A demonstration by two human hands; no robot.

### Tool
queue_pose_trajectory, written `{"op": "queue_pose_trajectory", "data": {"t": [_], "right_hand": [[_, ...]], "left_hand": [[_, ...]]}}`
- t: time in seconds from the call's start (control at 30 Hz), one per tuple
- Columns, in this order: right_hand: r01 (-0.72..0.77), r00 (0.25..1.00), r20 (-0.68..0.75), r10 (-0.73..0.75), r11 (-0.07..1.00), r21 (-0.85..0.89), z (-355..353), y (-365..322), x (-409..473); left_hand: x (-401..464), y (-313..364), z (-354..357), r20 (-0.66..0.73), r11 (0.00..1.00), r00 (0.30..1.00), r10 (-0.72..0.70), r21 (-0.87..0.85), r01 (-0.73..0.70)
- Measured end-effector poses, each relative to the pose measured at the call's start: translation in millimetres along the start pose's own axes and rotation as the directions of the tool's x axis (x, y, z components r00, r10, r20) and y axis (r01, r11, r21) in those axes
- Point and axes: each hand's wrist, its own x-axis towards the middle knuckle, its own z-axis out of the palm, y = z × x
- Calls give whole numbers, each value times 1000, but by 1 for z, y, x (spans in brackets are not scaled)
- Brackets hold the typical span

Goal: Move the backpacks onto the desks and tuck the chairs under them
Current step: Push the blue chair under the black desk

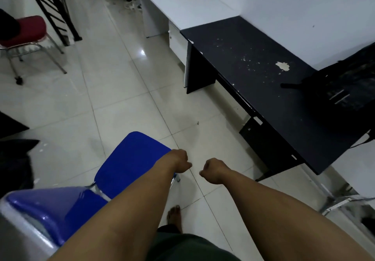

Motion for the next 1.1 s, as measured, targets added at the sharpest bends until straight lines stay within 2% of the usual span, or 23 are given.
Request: {"op": "queue_pose_trajectory", "data": {"t": [0.4, 0.8, 0.97, 1.1], "right_hand": [[56, 994, 100, -46, 994, -93, 91, -8, -54], [199, 978, 82, -191, 975, -98, 133, -75, -68], [181, 979, 108, -173, 981, -64, 152, -113, -71], [169, 981, 99, -167, 986, -2, 185, -169, -80]], "left_hand": [[-88, -49, 78, -5, 984, 993, -120, -135, 118], [-119, -128, 89, -44, 969, 986, -164, -194, 153], [-131, -178, 86, -51, 976, 988, -149, -169, 138], [-146, -241, 81, -103, 994, 989, -105, -26, 103]]}}
